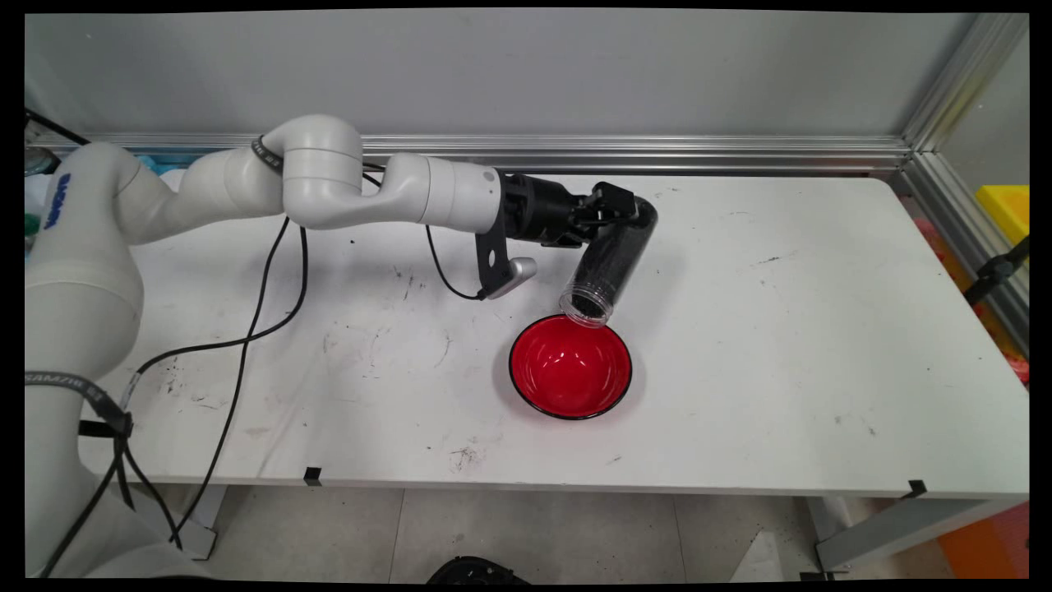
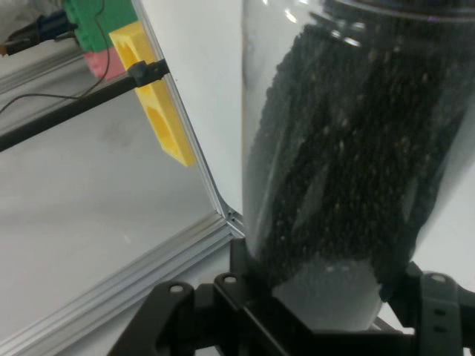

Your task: Pour the black seasoning powder in the red bowl

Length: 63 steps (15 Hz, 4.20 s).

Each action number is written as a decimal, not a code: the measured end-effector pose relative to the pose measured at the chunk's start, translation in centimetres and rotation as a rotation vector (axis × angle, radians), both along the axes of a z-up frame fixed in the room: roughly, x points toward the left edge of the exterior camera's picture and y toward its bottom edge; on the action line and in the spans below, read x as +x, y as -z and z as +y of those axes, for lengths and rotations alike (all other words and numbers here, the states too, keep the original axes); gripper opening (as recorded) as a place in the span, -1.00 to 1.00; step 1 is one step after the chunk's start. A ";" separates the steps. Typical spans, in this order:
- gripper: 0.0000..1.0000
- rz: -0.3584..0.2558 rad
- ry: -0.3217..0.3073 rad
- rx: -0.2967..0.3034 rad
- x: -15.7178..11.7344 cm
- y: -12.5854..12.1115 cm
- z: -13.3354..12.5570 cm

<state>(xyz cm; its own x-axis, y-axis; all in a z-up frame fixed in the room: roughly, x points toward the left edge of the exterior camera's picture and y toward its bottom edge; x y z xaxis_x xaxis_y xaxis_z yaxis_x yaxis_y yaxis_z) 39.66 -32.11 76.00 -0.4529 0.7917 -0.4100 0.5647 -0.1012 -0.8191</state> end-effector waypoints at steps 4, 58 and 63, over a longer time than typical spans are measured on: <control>-1.00 0.001 -0.001 -0.012 -0.2 0.3 0.2; -1.00 -0.052 0.092 -0.237 -0.3 1.9 3.7; -1.00 -0.048 0.090 -0.231 -0.1 1.9 3.7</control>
<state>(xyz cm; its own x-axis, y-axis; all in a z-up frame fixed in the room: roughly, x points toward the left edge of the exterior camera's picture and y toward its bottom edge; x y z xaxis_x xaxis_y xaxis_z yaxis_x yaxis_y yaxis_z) 39.51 -28.46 74.09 -0.3602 0.7110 -0.6039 0.5827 -0.3340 -0.7409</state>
